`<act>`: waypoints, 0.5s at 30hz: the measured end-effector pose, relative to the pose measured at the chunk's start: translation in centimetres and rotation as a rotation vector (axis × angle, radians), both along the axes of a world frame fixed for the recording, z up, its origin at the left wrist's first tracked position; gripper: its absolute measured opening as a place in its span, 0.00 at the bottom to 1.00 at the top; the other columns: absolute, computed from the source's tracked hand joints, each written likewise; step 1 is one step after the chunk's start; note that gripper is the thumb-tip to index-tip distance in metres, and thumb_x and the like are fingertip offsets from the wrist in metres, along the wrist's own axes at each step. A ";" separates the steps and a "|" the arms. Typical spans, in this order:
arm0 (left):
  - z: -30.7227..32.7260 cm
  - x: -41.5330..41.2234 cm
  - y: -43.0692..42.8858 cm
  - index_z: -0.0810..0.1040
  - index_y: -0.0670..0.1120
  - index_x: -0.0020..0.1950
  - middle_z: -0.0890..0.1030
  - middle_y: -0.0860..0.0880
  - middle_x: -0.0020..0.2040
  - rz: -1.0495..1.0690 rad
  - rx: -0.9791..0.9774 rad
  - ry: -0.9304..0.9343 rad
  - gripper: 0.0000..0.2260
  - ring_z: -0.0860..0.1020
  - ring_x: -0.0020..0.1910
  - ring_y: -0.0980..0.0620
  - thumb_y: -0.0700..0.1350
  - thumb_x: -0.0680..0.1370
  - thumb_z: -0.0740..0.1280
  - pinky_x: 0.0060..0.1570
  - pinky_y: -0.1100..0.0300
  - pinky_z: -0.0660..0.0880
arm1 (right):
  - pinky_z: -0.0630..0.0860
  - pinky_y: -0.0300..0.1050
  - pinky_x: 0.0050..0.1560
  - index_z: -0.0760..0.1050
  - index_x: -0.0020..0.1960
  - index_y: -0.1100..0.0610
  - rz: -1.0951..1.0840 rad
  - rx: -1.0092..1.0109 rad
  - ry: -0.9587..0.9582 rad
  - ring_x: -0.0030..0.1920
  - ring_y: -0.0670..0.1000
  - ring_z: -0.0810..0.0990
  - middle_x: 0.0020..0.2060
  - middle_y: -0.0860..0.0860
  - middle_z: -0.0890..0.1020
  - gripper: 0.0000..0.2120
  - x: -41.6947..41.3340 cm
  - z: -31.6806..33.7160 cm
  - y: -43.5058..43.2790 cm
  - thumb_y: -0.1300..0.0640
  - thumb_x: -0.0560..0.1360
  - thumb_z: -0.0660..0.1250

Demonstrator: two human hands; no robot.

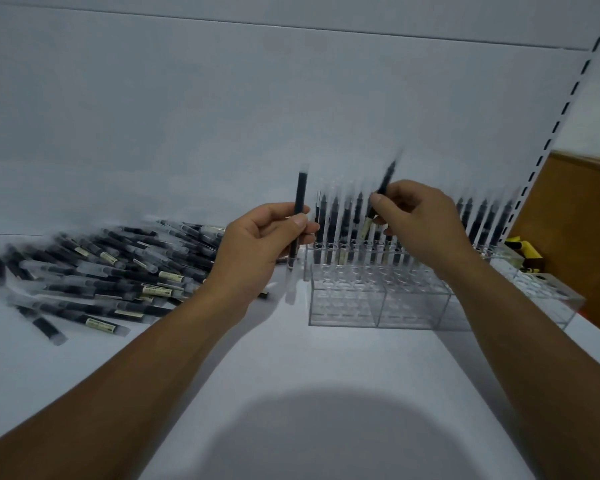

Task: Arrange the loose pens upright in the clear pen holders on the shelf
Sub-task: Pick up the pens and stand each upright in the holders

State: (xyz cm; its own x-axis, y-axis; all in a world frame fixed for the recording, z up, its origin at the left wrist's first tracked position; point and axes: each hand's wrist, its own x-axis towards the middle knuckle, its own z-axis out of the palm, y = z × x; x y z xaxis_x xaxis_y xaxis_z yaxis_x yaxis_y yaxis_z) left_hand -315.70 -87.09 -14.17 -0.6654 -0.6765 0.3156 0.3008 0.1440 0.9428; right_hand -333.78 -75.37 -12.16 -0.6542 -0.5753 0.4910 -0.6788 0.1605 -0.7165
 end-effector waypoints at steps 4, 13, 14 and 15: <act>-0.1 0.0 0.0 0.80 0.44 0.57 0.86 0.49 0.46 0.006 -0.010 -0.004 0.09 0.84 0.46 0.56 0.41 0.78 0.66 0.45 0.69 0.77 | 0.82 0.54 0.51 0.79 0.51 0.52 -0.001 0.001 0.033 0.45 0.50 0.84 0.41 0.48 0.84 0.04 0.1 0.0 -0.5 0.52 0.78 0.67; -0.1 -0.1 0.2 0.83 0.49 0.51 0.85 0.55 0.43 0.048 -0.050 -0.003 0.06 0.81 0.42 0.61 0.43 0.75 0.70 0.43 0.71 0.75 | 0.78 0.47 0.54 0.80 0.56 0.56 -0.038 0.230 0.097 0.47 0.50 0.80 0.43 0.48 0.80 0.12 0.3 -0.4 -0.9 0.51 0.76 0.71; -0.1 -0.1 0.2 0.83 0.50 0.51 0.85 0.56 0.42 0.053 -0.059 -0.002 0.06 0.81 0.42 0.63 0.44 0.75 0.70 0.43 0.72 0.74 | 0.78 0.47 0.54 0.80 0.56 0.56 -0.039 0.241 0.094 0.47 0.50 0.80 0.43 0.48 0.80 0.12 0.3 -0.5 -1.0 0.51 0.76 0.71; -0.1 -0.1 0.2 0.83 0.50 0.51 0.85 0.57 0.42 0.058 -0.065 0.001 0.06 0.80 0.42 0.64 0.45 0.75 0.70 0.43 0.73 0.74 | 0.78 0.48 0.55 0.80 0.55 0.56 -0.043 0.240 0.093 0.47 0.50 0.80 0.42 0.48 0.80 0.12 0.3 -0.5 -1.1 0.51 0.76 0.71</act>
